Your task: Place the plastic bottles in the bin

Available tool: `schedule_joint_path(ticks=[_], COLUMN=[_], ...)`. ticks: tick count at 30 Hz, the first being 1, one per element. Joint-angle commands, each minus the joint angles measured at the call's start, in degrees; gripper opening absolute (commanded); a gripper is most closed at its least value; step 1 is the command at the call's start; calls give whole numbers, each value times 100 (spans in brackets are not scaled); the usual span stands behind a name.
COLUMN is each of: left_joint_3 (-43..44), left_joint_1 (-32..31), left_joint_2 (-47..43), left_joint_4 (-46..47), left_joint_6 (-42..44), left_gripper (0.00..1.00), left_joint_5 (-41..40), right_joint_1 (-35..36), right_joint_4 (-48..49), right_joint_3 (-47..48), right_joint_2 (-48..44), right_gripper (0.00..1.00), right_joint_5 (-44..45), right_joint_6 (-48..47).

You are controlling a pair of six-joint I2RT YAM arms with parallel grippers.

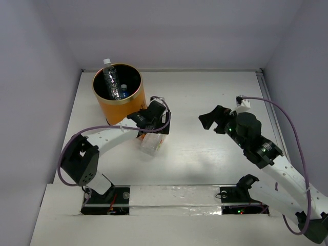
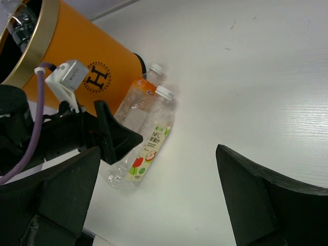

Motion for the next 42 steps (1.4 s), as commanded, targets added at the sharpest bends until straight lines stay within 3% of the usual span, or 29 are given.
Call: schedule_joint_path(ticks=[1,12,13,21,24,27,37,41,42], left_joint_3=[349,674,683,578,604,727,1675,2325,2631], left_joint_1=[-23,-23,-76,-181,-234,-296,-366,-366,-314], left_joint_2=[143,819,864,1110,1093,1023,-242,-673,-787], left_joint_4=[101,162,145,233,294,286,-250,-593,-663], left_joint_6=[184,245,254,219,202,202,78,70,78], left_gripper=[92,94,98,97,85,64,56,56,56], left_joint_5=[-290,-273,-273,-299,-247,-115,123,-61,-157], right_joint_1=[-33,-33,-33,-33,-33,-33,-209,-322,-323], right_joint_4=[29,-94,-94,-68,-50,-50,-174,-25,28], right_joint_3=[34,-36,-36,34,104,218,1386,1607,1625], right_joint_2=[-42,-156,-165,-121,-77,-16,810,1153,1214], right_gripper=[100,100,100,100,100,100,97,88,79], right_joint_5=[-96,-184,-184,-70,-43,88,563,248,47], right_joint_6=[-5,-129,-146,-129,-155,-173,-700,-507,-437])
